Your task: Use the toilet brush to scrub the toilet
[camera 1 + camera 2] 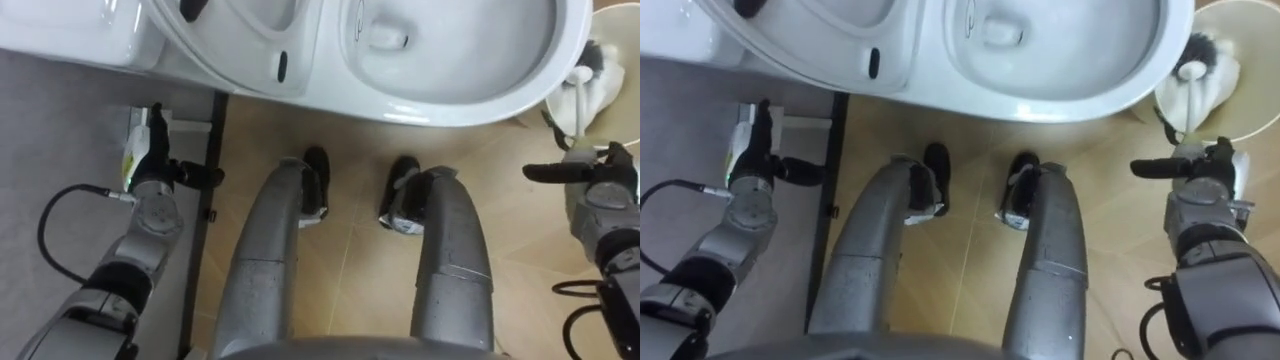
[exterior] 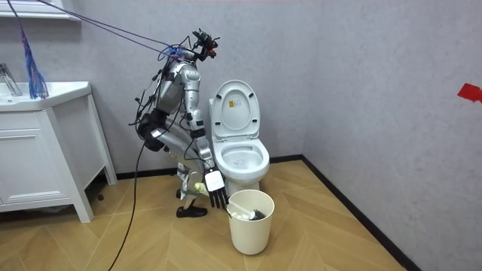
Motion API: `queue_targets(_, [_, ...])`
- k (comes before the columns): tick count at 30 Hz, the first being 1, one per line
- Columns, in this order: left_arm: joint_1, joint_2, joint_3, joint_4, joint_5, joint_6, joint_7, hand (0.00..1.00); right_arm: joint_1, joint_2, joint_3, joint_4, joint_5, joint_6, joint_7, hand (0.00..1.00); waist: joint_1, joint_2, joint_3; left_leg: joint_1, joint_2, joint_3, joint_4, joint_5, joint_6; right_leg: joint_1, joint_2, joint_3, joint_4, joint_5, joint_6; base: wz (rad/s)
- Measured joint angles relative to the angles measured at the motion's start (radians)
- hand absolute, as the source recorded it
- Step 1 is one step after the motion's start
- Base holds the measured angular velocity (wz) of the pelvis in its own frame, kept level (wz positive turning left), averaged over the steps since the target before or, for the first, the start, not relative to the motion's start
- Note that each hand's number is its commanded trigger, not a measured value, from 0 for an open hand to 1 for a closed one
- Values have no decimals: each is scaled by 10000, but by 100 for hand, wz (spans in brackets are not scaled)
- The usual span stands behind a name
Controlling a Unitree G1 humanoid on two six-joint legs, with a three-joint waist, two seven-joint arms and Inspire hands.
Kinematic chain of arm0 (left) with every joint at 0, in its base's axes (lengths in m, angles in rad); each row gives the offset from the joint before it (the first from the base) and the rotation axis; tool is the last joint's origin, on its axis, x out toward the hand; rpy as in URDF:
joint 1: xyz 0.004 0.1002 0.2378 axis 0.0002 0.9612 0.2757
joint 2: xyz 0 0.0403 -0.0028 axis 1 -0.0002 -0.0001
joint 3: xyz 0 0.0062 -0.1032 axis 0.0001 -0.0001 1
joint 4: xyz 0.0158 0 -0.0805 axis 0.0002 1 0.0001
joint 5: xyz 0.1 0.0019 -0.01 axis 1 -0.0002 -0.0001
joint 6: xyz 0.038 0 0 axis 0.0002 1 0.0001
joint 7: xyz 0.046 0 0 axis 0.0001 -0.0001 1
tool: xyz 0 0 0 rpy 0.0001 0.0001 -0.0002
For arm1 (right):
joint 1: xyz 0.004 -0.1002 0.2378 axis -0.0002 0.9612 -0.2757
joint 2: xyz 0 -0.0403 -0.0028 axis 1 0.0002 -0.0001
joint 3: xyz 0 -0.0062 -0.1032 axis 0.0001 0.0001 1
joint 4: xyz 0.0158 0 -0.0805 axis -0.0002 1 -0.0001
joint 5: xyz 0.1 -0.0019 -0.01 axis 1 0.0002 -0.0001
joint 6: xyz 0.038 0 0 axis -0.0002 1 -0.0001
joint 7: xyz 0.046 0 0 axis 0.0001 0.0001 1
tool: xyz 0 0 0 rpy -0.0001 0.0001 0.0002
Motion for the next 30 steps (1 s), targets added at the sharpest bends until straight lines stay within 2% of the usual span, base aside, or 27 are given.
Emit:
queue_targets(7, [-6, 45, -47, -27, 0, -40, 84, 0, -225, -41, 54, 93, 126, 40, 451, 0, -30, -9, 5, -239, -4, 3, 87, -19, -91, -306, -47, 10, 210, -86, -135, 2])
queue_targets(13, [41, 203, -150, -51, -7, -63, 290, 0, -307, -103, 192, 255, 421, 82, 773, 0, -139, -94, 60, -319, 30, -22, 121, -52, -141, -359, -76, -72, 250, -146, -225, 1])
queue_targets(17, [234, 283, -157, -106, -5, -150, 536, 0, -285, -132, 249, 455, 420, 134, 861, 0, -302, -111, 68, -354, 37, -31, 123, -58, -135, -374, -75, -89, 228, -148, -224, 1])
queue_targets(26, [278, 311, -168, -100, -5, -142, 735, 0, -165, -134, 384, 750, 401, 437, 855, 0, -368, -156, 55, -358, 26, -40, 136, -58, -134, -374, -77, -98, 226, -146, -224, 0])
queue_targets(30, [306, 334, -168, -102, -6, -133, 739, 0, -162, -134, 384, 755, 370, 444, 855, 0, -399, -169, 50, -342, 33, -35, 140, -58, -133, -360, -66, -93, 217, -129, -220, 0])
